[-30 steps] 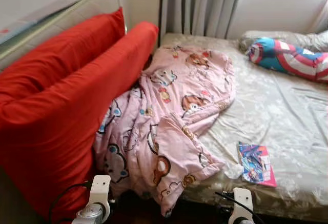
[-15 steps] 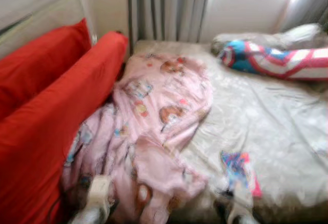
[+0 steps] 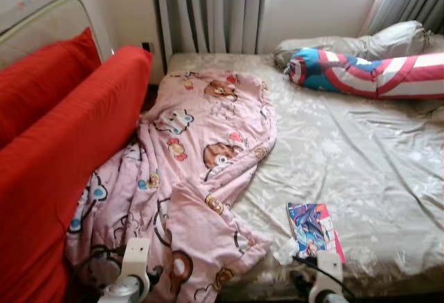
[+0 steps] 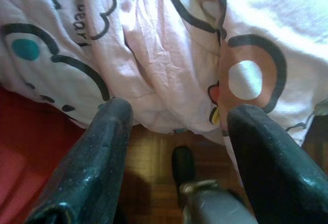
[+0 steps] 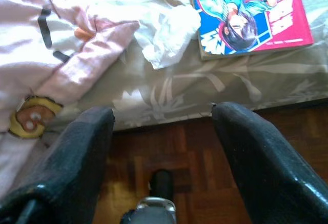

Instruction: Clean up the room

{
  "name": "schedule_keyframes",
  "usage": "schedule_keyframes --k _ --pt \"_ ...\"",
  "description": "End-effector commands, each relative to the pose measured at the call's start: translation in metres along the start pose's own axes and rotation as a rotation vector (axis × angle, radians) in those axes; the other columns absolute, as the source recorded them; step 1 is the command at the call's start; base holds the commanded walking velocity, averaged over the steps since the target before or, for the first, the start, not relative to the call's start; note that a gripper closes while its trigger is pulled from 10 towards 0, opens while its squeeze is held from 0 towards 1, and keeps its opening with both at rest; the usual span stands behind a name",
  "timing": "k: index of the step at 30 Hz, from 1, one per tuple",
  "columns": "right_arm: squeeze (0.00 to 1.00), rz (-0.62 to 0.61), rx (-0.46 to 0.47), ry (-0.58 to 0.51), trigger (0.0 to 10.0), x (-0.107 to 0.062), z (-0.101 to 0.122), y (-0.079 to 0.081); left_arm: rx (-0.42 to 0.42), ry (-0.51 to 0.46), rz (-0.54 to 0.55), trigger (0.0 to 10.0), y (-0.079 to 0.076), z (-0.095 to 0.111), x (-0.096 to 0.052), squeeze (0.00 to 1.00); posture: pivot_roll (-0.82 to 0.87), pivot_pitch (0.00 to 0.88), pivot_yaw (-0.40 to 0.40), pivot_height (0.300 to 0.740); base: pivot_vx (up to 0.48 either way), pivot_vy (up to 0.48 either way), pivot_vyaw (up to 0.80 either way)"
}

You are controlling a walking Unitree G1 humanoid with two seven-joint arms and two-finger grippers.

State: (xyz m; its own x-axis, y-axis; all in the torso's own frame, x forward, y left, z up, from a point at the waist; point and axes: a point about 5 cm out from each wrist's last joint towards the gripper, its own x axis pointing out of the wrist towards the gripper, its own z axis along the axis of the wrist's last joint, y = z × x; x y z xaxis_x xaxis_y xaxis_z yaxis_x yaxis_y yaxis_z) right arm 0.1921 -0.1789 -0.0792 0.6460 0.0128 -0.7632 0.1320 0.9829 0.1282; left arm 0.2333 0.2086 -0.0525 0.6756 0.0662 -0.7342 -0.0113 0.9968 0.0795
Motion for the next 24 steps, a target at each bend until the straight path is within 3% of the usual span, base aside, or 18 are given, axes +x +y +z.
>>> schedule_keyframes --k 1,6,12,22,24 --pt "0.0 0.0 -0.012 -0.018 10.0 0.0008 0.0059 -0.0019 0.01 0.017 -0.002 10.0 0.0006 -0.005 -0.0008 0.0 -0.03 0.0 -0.031 0.74 0.304 0.0 0.8" --pt "0.0 0.002 -0.019 -0.013 10.0 0.0007 0.0055 -0.0021 0.009 0.017 -0.004 10.0 0.0003 -0.0052 -0.0008 0.0 -0.03 0.0 -0.031 0.74 0.304 0.0 0.72" --pt "0.0 -0.017 -0.007 -0.022 10.0 0.0006 0.0058 -0.003 0.008 0.012 -0.003 10.0 0.0004 -0.0048 -0.0008 0.0 -0.03 0.0 -0.032 0.74 0.285 0.0 0.0" --pt "0.0 -0.047 0.019 -0.088 10.0 -0.0002 0.0102 -0.0041 -0.008 -0.016 -0.008 10.0 0.0002 -0.0027 -0.001 0.0 -0.03 0.0 -0.031 0.74 0.0 0.0 0.0" --pt "0.0 -0.054 0.026 -0.12 10.0 -0.0007 0.0122 -0.0042 -0.051 -0.036 -0.002 10.0 0.0003 -0.0026 -0.0014 0.0 -0.03 0.0 -0.027 0.74 0.0 0.0 0.0"
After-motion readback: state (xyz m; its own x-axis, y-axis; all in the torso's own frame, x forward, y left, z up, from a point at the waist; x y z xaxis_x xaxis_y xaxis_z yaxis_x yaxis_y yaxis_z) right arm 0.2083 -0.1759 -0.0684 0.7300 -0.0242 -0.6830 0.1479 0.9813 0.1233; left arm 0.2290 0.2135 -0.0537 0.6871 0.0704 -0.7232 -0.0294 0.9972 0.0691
